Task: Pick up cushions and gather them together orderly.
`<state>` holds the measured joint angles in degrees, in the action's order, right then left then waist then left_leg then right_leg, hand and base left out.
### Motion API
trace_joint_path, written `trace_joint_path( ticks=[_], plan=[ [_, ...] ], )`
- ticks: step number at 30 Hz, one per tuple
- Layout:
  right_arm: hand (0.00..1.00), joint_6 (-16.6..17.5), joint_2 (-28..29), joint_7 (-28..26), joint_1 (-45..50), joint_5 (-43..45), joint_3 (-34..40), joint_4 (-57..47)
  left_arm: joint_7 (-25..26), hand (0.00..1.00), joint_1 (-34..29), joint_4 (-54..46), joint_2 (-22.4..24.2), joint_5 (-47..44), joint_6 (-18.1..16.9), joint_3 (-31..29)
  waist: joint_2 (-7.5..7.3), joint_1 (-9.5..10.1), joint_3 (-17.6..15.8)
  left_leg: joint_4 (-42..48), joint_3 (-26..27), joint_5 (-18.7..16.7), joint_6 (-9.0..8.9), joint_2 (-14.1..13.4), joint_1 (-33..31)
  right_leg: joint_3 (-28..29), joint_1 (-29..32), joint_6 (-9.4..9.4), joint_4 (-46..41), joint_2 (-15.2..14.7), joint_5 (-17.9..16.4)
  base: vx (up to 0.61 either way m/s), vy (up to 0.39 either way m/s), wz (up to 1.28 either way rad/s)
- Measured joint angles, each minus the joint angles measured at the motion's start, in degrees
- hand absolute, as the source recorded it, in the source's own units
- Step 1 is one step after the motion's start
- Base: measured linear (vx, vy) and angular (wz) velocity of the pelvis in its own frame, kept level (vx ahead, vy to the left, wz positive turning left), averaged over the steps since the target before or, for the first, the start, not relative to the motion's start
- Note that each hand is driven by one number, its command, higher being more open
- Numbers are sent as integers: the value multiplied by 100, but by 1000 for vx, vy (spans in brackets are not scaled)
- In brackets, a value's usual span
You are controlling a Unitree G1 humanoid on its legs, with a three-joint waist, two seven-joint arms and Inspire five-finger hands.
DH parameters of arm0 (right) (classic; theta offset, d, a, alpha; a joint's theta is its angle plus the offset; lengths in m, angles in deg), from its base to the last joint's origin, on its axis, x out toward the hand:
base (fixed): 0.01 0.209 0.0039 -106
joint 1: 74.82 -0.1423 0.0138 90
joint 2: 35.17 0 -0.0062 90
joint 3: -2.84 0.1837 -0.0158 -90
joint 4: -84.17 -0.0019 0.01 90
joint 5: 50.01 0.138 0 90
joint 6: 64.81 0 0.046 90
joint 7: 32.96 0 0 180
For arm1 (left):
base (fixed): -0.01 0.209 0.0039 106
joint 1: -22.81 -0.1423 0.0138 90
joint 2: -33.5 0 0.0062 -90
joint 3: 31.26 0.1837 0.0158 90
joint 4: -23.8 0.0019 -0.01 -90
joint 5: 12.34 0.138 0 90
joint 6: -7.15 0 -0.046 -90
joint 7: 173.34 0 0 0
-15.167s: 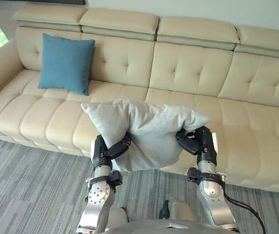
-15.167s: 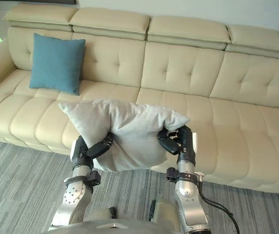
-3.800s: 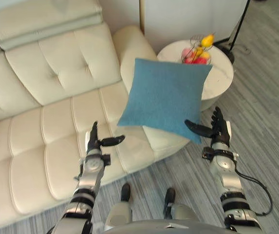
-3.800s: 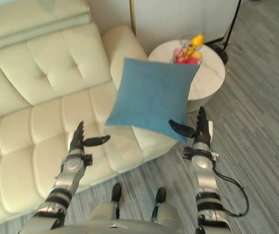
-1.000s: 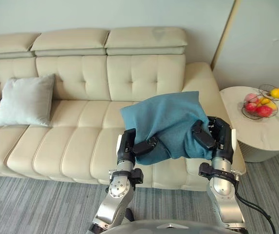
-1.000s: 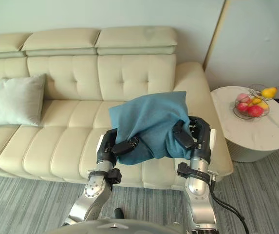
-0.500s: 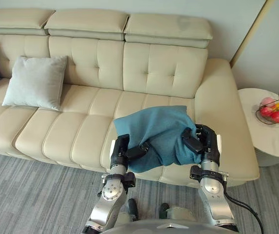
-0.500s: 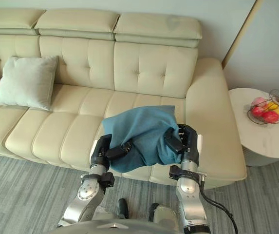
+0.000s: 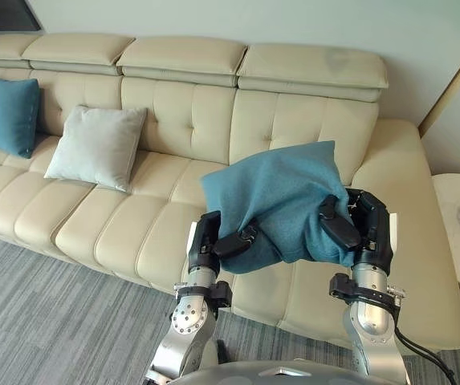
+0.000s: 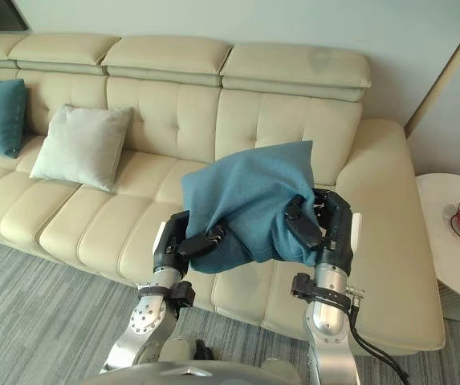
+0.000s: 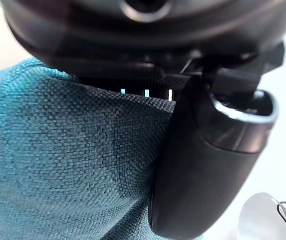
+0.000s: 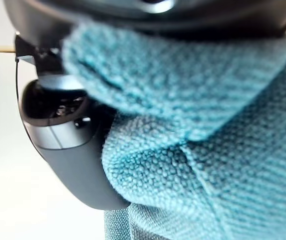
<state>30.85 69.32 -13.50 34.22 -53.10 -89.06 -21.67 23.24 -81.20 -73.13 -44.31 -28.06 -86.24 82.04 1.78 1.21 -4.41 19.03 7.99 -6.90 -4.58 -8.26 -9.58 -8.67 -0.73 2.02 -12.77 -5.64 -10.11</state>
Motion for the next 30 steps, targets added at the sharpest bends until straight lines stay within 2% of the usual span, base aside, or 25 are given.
trace_joint_path(
  ticks=[3, 6, 9, 11, 15, 19, 23, 25, 30],
  plan=[
    [0, -25, 227, -18, 7, -11, 23, 203, 2, 0, -74, 10, -68, -1, 5, 2, -205, -15, 48, -107, 203, -17, 56, 189, 129, 224, 55, 93, 62, -178, 40, 44, 193, -33],
    [0, -48, 256, -77, 13, -21, 17, 324, 1, 0, -180, 10, -122, 0, 5, 5, -233, -5, 61, -205, 432, -75, 148, 280, 357, 445, -19, 183, 113, -280, 94, 28, 119, -36],
    [0, -47, 273, -100, 31, -23, 18, 348, 0, 0, -204, 11, -142, 2, 5, 16, -267, 1, 83, -346, 567, -81, 167, 319, 479, 595, -18, 227, 205, -308, 121, -7, 55, -26],
    [0, -45, 256, -113, 26, -24, 35, 563, -11, 0, -223, 98, -157, 12, 5, 30, -356, -16, 191, -462, 695, -61, 196, 365, 502, 748, 67, 321, 290, -313, 182, 3, 41, -30],
    [0, -46, 184, -114, -101, -60, 35, 1046, -29, 0, -220, 396, -177, 62, 20, 28, -447, -85, 250, -522, 728, -42, 224, 397, 390, 860, 180, 374, 500, -310, 318, 30, 25, -17],
    [0, -65, 37, -97, -551, -261, 28, 1555, -18, 0, -112, 438, -262, 105, 39, 3, -439, -147, 241, -616, 732, 72, 319, 419, -7, 940, 535, 382, 758, -302, 596, 15, 29, -12],
    [0, -236, -95, 47, -1142, -472, -99, 1814, 174, 0, 327, 521, -262, 306, 42, -136, -363, -138, 119, -831, 792, 276, 380, 430, -344, 1008, 960, 338, 849, -287, 857, -41, 32, -12],
    [0, -273, -109, 214, -1615, -483, -219, 1812, 419, 0, 829, 522, -260, 460, 42, -257, -316, -80, 39, -903, 871, 398, 418, 411, -683, 1047, 1372, 367, 836, -283, 989, -80, 6, -13],
    [0, -313, -103, 612, -2359, -482, -219, 1770, 751, 0, 1828, 522, -250, 556, 41, -367, -284, 6, -49, -903, 871, 525, 448, 405, -1103, 1035, 1824, 402, 738, -292, 1058, -64, -5, 2]
  ],
)
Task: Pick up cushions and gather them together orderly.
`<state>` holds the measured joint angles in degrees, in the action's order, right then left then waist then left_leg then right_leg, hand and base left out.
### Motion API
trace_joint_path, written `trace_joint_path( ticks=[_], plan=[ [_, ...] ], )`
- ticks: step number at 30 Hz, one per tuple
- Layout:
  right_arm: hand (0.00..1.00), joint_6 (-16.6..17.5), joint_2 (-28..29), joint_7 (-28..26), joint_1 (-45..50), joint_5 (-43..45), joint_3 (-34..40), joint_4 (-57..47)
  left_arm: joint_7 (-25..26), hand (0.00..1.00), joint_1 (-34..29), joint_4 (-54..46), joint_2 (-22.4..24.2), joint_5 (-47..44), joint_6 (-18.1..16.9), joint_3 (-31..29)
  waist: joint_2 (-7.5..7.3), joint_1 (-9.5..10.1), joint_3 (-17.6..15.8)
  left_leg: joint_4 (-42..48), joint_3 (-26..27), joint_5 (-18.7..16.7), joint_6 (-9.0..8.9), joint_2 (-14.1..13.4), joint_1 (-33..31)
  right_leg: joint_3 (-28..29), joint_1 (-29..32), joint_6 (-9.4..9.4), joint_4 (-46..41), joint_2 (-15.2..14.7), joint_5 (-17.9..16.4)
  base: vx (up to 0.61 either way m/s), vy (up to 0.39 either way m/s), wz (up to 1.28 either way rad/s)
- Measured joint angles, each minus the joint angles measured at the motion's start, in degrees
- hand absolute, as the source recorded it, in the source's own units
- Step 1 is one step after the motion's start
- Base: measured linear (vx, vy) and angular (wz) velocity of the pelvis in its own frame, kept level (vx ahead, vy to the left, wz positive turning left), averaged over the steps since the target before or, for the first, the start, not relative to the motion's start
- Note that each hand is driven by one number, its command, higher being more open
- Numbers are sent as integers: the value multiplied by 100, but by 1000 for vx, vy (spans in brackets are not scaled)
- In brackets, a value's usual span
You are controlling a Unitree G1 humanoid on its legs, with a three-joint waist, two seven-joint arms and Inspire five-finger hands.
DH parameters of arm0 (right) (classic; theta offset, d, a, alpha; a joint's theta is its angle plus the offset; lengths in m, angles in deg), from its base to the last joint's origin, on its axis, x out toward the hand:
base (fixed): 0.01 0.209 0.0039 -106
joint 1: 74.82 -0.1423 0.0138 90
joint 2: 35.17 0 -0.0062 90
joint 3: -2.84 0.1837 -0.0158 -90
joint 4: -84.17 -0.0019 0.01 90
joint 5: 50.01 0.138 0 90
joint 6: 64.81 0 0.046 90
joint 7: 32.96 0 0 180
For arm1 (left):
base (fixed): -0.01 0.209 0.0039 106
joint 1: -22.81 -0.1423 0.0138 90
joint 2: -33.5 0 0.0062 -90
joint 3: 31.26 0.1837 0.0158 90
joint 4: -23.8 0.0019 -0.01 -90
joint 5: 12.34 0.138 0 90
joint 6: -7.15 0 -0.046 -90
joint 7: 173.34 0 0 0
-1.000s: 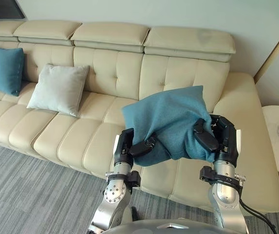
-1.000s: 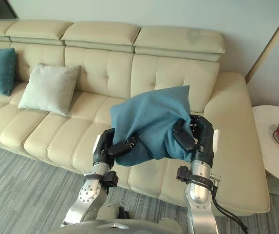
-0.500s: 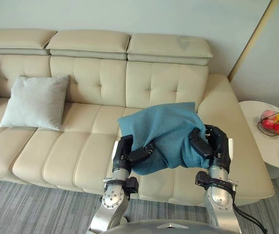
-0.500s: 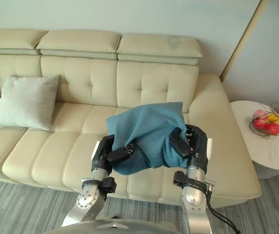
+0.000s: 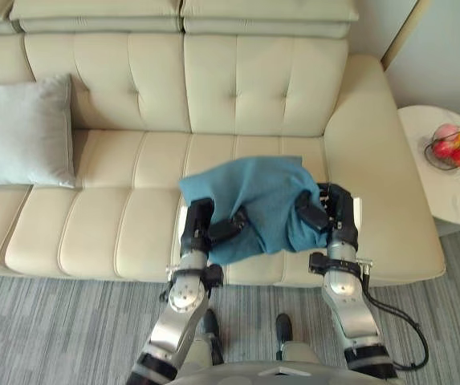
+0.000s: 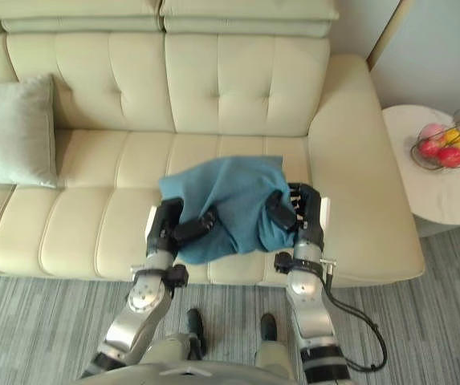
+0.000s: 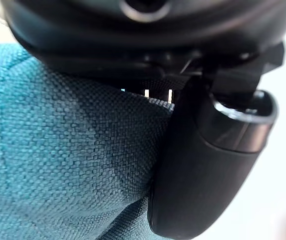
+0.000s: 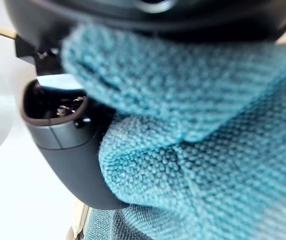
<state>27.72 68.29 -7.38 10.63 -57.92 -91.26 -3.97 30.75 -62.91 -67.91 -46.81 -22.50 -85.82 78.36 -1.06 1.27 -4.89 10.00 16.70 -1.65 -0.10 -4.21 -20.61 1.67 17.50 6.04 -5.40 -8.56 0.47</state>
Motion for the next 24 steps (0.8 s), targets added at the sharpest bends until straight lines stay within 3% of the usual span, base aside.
trace_joint_path(
  ticks=[6, 7, 9, 10, 13, 16, 19, 21, 24],
  plan=[
    [0, -61, -39, 734, -1540, 1, 63, 7, 682, 0, 2069, 483, -64, 193, -2, -85, 59, 19, -85, -30, -66, 244, 28, 12, -619, -35, 671, 36, -158, -8, 73, -49, -12, 8],
    [0, -73, -124, 933, -2096, 0, 76, 46, 878, 0, 2820, 809, -212, 194, -4, -90, 77, 19, -189, -119, -91, 351, 26, 15, -730, -54, 793, 34, -133, 2, 135, -37, -9, 6],
    [0, -71, -219, 1092, -2594, -12, 97, 144, 984, 0, 3412, 1042, -332, 194, -23, -90, 84, 4, -344, -226, -126, 457, 25, 21, -781, -80, 879, 16, -128, 16, 172, -31, -6, 8],
    [100, -71, -239, 1139, -2731, -38, 115, 205, 1004, 100, 3566, 1126, -358, 194, -31, -91, 86, -6, -356, -270, -143, 497, 18, 25, -814, -99, 922, 9, -123, 19, 185, -27, -6, 11],
    [100, -68, -321, 1398, -3952, -220, 345, 1092, 1105, 100, 4756, 1951, -528, 196, -98, -169, 88, -38, -604, -701, -185, 835, 0, 42, -907, -126, 1164, -28, -68, 70, 306, -4, -5, 5],
    [100, -69, -458, 1502, -4777, -229, 426, 1941, 1130, 100, 5516, 2753, -552, 196, -156, -388, 142, -72, -848, -952, -253, 1049, -4, 57, -971, -152, 1282, -35, 20, 99, 397, 14, -3, 4],
    [100, -76, -577, 1565, -5949, -195, 753, 3197, 1113, 100, 6663, 4140, -693, 180, -171, -590, 192, -118, -1215, -1240, -375, 1303, -34, 42, -1173, -204, 1564, -28, 84, 138, 511, 33, -4, 4],
    [100, -86, -651, 1411, -6543, 139, 986, 3939, 945, 100, 7251, 4953, -703, 64, -166, -816, 204, -129, -1281, -1242, -404, 1345, -45, 18, -1482, -243, 1854, -29, 92, 157, 564, 55, 3, 5],
    [100, -137, -779, 1095, -6818, 596, 997, 4583, 621, 100, 7433, 5509, -701, -12, -154, -951, 206, -134, -1318, -1241, -462, 1353, -51, -15, -1704, -327, 2037, -32, 98, 160, 571, 128, 27, 8]
  ],
)
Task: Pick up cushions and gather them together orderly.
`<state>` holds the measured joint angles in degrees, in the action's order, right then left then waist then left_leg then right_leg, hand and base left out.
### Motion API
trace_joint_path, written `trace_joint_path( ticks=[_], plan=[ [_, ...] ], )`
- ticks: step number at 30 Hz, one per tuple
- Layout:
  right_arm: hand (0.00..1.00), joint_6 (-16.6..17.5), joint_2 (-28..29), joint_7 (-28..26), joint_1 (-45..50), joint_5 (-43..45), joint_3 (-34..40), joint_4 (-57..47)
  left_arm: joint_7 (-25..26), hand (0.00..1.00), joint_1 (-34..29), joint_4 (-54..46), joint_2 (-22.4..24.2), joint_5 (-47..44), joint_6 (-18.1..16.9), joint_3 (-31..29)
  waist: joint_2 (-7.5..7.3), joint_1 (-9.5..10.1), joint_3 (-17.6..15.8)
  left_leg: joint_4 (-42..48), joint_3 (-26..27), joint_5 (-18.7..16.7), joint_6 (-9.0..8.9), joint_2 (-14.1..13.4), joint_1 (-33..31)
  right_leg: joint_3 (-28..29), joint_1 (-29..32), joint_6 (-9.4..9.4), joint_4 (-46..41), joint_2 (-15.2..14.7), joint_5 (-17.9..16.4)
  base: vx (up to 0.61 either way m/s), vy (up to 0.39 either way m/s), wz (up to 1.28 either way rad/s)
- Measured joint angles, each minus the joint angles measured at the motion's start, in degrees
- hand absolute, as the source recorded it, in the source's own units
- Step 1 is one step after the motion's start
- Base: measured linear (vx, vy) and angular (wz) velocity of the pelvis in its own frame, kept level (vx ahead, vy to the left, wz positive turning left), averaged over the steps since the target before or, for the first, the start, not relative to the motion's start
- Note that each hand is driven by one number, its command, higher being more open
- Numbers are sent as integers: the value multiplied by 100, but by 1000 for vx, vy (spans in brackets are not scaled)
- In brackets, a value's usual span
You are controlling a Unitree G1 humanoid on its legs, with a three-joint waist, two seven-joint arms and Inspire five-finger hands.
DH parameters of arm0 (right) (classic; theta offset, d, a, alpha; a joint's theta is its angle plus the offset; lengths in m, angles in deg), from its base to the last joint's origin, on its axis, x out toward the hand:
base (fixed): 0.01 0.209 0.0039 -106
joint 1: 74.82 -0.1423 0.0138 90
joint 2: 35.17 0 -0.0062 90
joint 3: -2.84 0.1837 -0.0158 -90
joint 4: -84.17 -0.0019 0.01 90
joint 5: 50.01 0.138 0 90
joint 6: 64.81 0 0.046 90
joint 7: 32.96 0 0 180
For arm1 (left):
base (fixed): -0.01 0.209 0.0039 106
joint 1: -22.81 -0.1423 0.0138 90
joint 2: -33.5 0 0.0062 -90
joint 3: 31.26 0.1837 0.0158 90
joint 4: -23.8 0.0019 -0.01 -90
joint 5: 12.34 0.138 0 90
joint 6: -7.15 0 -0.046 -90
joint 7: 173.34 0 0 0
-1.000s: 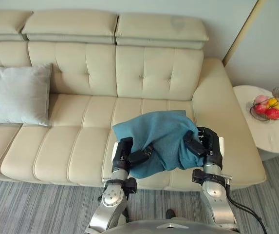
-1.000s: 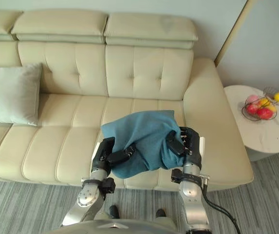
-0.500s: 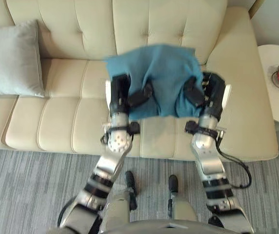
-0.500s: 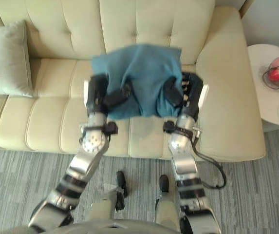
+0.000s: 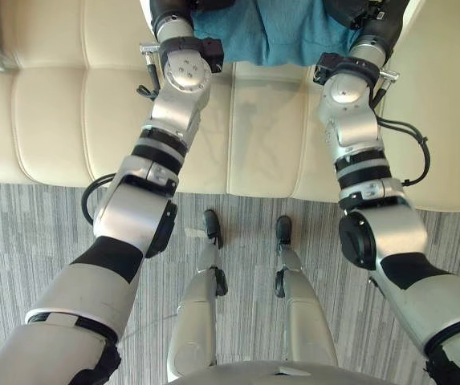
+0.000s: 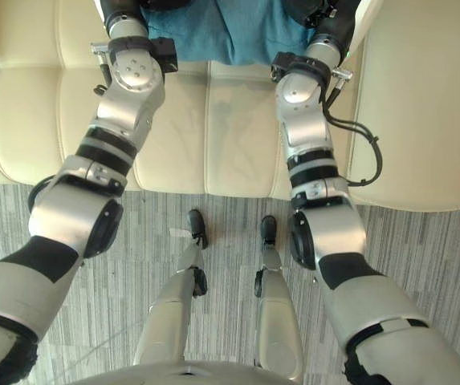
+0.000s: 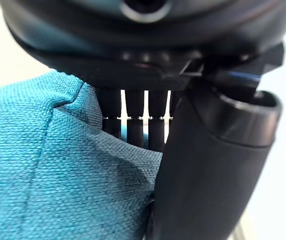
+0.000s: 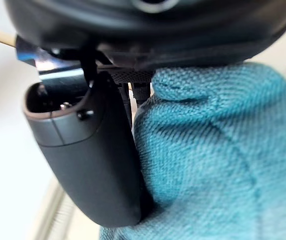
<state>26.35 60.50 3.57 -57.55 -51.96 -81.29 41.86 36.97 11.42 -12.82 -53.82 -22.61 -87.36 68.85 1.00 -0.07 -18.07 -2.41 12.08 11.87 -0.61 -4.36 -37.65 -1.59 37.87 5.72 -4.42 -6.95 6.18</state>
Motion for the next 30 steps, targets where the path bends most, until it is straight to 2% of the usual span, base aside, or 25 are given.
trace_joint_path(
  ticks=[2, 5, 9, 13, 15, 16, 25, 29, 30],
  plan=[
    [100, -132, -355, -558, -199, 98, -178, 629, -471, 100, 41, 413, 19, -44, -11, 7, -2, 23, -6, 21, -39, 0, -1, -71, -257, -163, 288, 2, -157, 46, -4, 191, 42, 6],
    [100, -174, -674, -764, -206, 99, -586, 766, -625, 100, 10, 572, 52, -57, -78, -7, -6, 32, -24, 61, -48, 6, -8, -127, -448, -257, 581, -13, -420, 83, -17, 107, 25, -3],
    [100, -201, -787, -835, -134, 124, -816, 809, -669, 100, -434, 513, 152, -165, -436, -105, -9, 37, -82, 37, -59, 84, -122, -139, -491, -269, 635, -55, -448, 92, -47, 78, 10, 2],
    [100, -145, -776, -831, 269, 375, -780, 654, -719, 100, -988, 255, 225, -175, -521, -268, -9, 36, -81, -22, -153, 173, -250, -147, -484, -307, 628, -127, -487, 100, -145, 50, -9, 9],
    [100, -64, -718, -845, 726, 499, -584, 405, -812, 100, -1320, 15, 246, -252, -543, -414, -9, 66, -81, -132, -183, 267, -376, -170, -428, -352, 628, -162, -557, 123, -187, 32, -19, 9],
    [100, -51, -693, -849, 842, 531, -528, 330, -824, 100, -1382, -25, 260, -283, -543, -466, -9, 75, -81, -162, -184, 293, -375, -174, -394, -359, 628, -178, -599, 127, -209, 41, -26, 2],
    [100, 18, -546, -894, 2804, 691, 307, -1730, -951, 100, -2674, -1140, 174, -545, -493, -894, -11, 84, -80, -249, -251, 383, -355, -198, 37, -420, 443, -233, -1090, 129, -445, 61, -22, 3],
    [100, 87, -516, -977, 4082, 784, 542, -2867, -952, 100, -3696, -2028, 169, -561, -483, -932, -15, 66, -77, -249, -347, 377, -367, -196, 460, -493, 105, -265, -1386, 97, -701, 69, -37, 14],
    [100, 226, -412, -1118, 4813, 780, 591, -3397, -969, 100, -4410, -2523, 184, -566, -487, -936, -22, 67, -71, -250, -377, 341, -408, -200, 735, -525, -138, -292, -1498, 88, -844, 98, -104, 15]
  ],
)
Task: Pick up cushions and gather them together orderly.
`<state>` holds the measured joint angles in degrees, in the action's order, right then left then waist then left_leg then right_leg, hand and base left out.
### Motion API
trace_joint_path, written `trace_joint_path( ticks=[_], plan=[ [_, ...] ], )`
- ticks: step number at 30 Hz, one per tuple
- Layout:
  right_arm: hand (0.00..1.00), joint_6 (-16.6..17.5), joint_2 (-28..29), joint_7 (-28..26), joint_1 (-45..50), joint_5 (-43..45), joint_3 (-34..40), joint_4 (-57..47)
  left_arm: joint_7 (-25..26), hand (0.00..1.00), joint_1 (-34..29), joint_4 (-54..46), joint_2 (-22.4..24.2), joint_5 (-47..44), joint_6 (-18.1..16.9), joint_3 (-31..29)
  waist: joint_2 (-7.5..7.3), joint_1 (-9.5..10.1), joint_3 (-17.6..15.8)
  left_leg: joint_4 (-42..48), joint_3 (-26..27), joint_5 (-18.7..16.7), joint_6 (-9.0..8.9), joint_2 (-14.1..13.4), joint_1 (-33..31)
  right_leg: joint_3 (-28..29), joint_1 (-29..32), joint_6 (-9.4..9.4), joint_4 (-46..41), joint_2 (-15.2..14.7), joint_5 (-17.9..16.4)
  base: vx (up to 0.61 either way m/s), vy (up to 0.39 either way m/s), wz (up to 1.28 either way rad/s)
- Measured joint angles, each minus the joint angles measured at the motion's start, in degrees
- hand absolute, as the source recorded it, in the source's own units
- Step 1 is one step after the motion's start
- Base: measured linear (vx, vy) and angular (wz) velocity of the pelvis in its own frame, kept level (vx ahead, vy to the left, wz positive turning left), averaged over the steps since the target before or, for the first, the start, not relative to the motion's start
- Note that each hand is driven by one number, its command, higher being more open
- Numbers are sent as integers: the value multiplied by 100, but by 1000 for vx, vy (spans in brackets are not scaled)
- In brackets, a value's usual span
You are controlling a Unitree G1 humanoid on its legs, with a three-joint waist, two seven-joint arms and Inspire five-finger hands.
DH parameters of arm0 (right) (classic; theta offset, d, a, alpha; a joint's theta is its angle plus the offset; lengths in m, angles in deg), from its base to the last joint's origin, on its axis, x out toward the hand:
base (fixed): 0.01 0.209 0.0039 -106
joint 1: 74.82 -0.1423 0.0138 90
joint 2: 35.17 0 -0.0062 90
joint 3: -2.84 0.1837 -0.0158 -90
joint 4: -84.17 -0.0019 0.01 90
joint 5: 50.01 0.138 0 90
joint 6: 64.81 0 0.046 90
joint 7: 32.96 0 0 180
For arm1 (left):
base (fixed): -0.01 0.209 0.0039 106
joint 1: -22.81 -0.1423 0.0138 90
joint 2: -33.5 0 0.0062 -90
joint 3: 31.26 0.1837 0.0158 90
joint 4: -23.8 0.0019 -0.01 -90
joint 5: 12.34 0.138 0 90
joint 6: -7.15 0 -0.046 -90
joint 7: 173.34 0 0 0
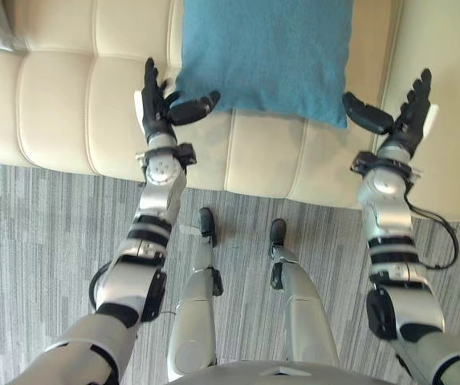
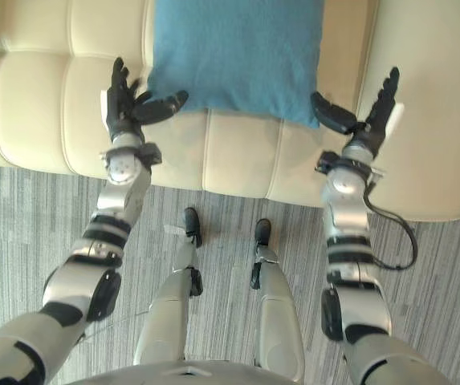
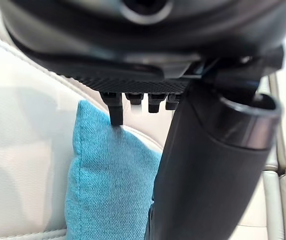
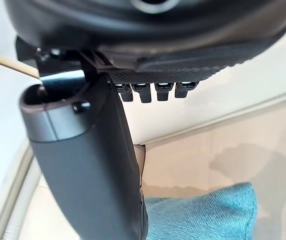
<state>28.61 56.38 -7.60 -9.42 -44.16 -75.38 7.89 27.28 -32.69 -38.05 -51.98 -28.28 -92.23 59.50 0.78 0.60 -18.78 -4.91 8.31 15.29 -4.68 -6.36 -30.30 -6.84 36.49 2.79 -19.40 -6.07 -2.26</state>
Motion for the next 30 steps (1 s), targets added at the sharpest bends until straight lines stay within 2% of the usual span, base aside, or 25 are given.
trace_joint_path(
  ticks=[1, 6, 7, 8, 10, 12, 17, 19, 21, 24, 30],
  plan=[
    [100, 88, 159, -138, 588, -4, 8, -354, -71, 100, -598, -316, 70, 0, -13, 1, -11, -1, 17, 0, -29, -52, -59, -16, 222, -42, -199, -19, -82, 2, -105, 90, -117, 13],
    [100, 182, 633, -607, 2007, -6, -204, -548, -373, 100, -2237, -493, 430, -5, 14, 3, -137, 41, 245, -2, -50, -206, -87, -35, 792, -73, -720, -35, -180, 14, -344, 57, -123, 4],
    [100, 182, 837, -859, 2614, -85, -348, -484, -552, 100, -2932, -424, 637, 22, 120, 1, -180, 39, 404, -1, -40, -282, -83, -41, 1031, -88, -974, -33, -137, 20, -406, 69, -89, 1],
    [100, 182, 878, -894, 2711, -136, -379, -438, -592, 100, -3042, -382, 667, 25, 144, 2, -196, 41, 456, -1, -27, -294, -82, -44, 1063, -88, -1010, -31, -127, 20, -413, 77, -83, -1],
    [100, 181, 1148, -1116, 3063, -396, -427, 104, -755, 100, -3484, 50, 787, 199, 248, -29, -227, 50, 650, 0, 21, -383, -86, -60, 1389, -76, -1391, -23, 29, 42, -418, 103, -48, -8],
    [100, 164, 1423, -1305, 3300, -490, -419, 1144, -921, 100, -3852, 770, 951, 590, 342, -235, -227, 57, 1016, 0, 63, -535, -88, -73, 1779, -76, -1896, -2, 309, 74, -407, 107, -11, -7],
    [100, 25, 1645, -1561, 3448, -662, -372, 2840, -1128, 100, -4071, 1960, 992, 1214, 463, -678, -143, 88, 1487, -1, 181, -747, -87, -85, 2282, -23, -2535, 79, 747, 113, -348, 58, 20, -9],
    [100, -56, 1661, -1646, 3420, -695, -207, 3166, -1166, 100, -4088, 2255, 1007, 1305, 511, -846, -109, 94, 1592, -1, 236, -802, -97, -85, 2416, 30, -2713, 102, 901, 129, -295, 42, 15, -13],
    [100, -46, 1662, -1646, 3391, -701, -23, 3327, -1203, 100, -4097, 2431, 1005, 1432, 518, -942, -96, 100, 1657, -2, 245, -834, -102, -79, 2515, 40, -2878, 118, 1057, 139, -236, 46, 19, -8],
    [100, -56, 1631, -1652, 3250, -708, 398, 3879, -1257, 100, -4117, 2775, 949, 1666, 558, -1123, -172, 103, 1746, -4, 320, -942, -99, -42, 2789, 106, -3245, 136, 1359, 156, -155, 44, 31, -10],
    [100, -136, 1557, -1649, 3039, -806, 504, 4237, -1297, 100, -4036, 2976, 904, 1675, 590, -1179, -216, 123, 1726, -3, 642, -1006, -86, -19, 2895, 443, -3266, 193, 1522, 188, 50, 9, 27, -30]
  ],
)
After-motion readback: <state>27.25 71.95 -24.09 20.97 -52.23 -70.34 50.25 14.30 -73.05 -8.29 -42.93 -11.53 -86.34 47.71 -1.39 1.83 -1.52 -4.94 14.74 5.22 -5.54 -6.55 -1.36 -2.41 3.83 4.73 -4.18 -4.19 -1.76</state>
